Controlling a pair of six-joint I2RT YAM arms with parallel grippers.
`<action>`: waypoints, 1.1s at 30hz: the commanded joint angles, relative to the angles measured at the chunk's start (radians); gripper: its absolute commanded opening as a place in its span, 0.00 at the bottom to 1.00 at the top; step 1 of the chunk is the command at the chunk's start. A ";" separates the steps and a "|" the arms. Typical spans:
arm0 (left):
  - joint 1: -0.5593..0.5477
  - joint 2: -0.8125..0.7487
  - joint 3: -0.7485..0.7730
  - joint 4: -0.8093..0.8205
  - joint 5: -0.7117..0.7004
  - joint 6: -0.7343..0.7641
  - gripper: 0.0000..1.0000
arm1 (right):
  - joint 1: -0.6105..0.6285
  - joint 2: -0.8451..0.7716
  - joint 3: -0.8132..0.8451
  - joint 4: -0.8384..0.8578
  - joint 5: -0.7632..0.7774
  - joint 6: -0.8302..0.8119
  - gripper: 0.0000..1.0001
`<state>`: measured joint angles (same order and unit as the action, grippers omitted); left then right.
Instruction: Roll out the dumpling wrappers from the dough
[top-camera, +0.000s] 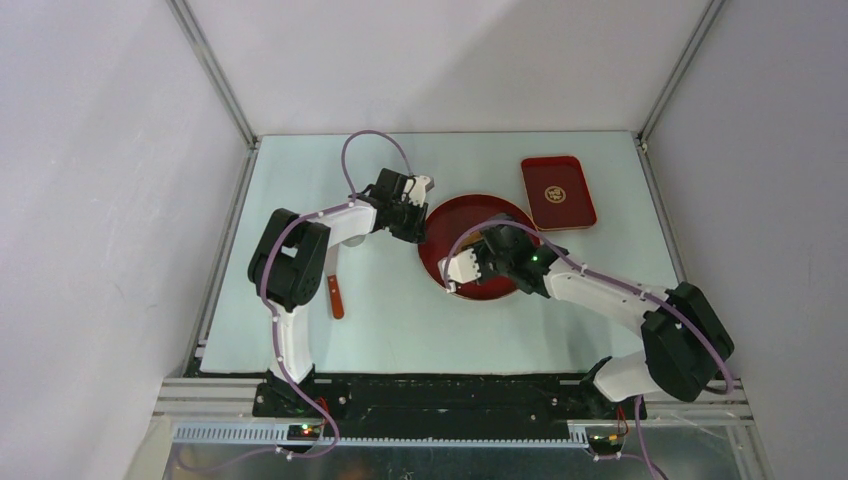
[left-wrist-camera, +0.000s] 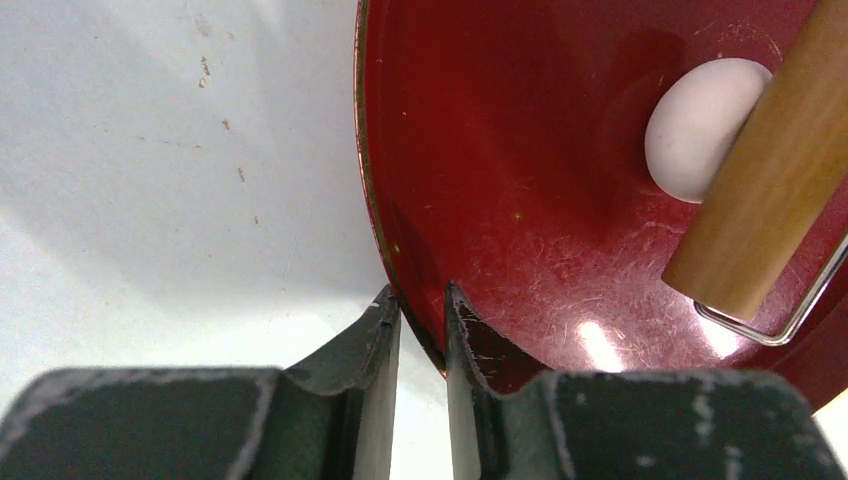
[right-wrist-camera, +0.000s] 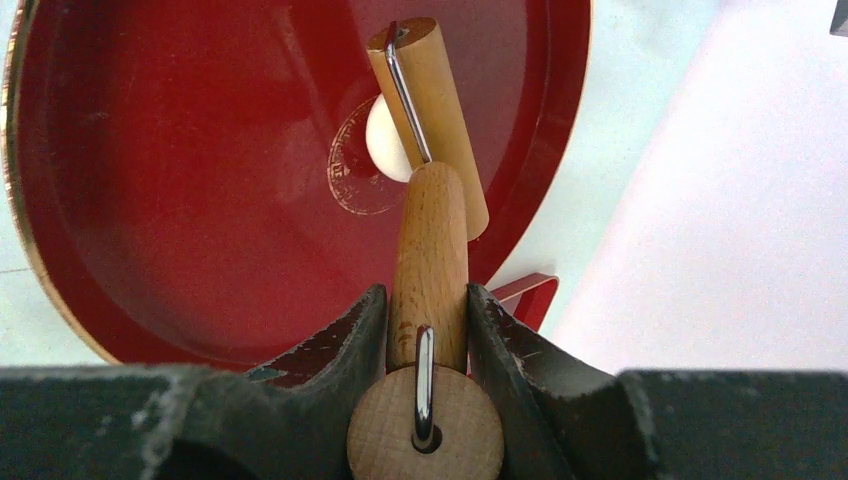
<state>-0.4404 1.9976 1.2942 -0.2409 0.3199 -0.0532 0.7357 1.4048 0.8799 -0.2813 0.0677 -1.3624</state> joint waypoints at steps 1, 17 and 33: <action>0.003 0.019 0.009 0.001 -0.027 0.013 0.25 | 0.004 0.041 -0.008 0.037 -0.039 -0.002 0.00; 0.003 0.014 0.005 0.000 -0.020 0.014 0.25 | 0.003 0.097 -0.052 0.041 -0.050 0.006 0.00; 0.003 0.016 0.006 0.001 -0.021 0.015 0.25 | -0.024 -0.024 -0.181 -0.024 -0.053 -0.020 0.00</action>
<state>-0.4404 1.9976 1.2942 -0.2409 0.3206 -0.0532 0.7238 1.3869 0.7555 -0.1009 0.0463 -1.3933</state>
